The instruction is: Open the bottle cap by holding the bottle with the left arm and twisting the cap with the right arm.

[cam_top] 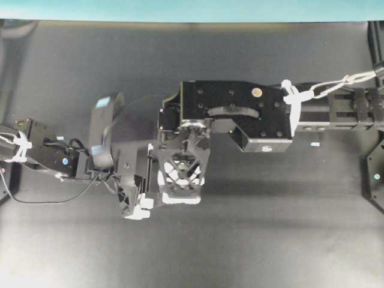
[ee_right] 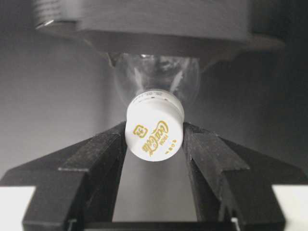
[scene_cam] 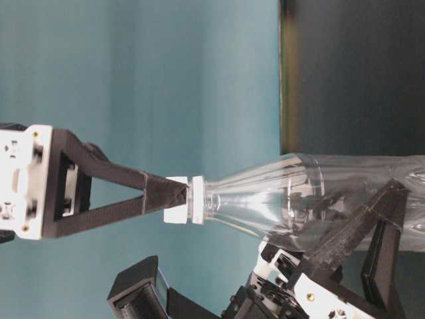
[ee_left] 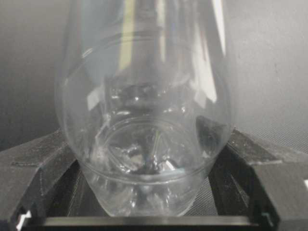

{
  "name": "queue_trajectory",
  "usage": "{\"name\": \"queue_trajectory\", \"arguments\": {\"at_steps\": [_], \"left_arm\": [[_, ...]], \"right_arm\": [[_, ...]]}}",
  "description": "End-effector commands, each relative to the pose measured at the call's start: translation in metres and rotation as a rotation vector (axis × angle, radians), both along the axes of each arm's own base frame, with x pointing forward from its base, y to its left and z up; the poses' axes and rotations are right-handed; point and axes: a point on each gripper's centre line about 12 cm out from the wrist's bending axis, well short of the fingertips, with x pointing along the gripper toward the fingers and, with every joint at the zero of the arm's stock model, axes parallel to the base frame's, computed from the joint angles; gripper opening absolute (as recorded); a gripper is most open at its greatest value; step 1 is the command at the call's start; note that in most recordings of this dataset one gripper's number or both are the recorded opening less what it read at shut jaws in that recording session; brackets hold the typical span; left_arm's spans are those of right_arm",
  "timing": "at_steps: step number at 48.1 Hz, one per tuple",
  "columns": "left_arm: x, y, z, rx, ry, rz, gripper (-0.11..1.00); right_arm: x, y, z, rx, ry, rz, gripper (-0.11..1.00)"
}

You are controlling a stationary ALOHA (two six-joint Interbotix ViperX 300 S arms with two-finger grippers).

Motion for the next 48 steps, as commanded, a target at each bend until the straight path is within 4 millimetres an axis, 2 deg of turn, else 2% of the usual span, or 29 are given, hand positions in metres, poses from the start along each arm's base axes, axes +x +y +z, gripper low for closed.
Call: {"name": "queue_trajectory", "arguments": {"at_steps": [1,8,17,48], "left_arm": [[0.0023,-0.0009,0.0038,-0.001,-0.015,-0.004,0.8],[0.0023,-0.0009,0.0038,-0.001,-0.015,-0.004,0.8],[0.0019,-0.0003,0.0034,0.001,-0.014,-0.003,0.8],[0.0015,0.0003,0.0029,0.001,-0.012,-0.001,0.8]], "right_arm": [[0.0,0.0093,0.0065,-0.014,-0.03,0.116,0.36],[-0.0004,0.011,0.005,-0.049,-0.042,0.277,0.36],[-0.0011,0.0106,0.0046,-0.076,-0.048,0.373,0.36],[-0.0035,0.01,0.0065,-0.086,-0.044,0.344,0.36]]}}
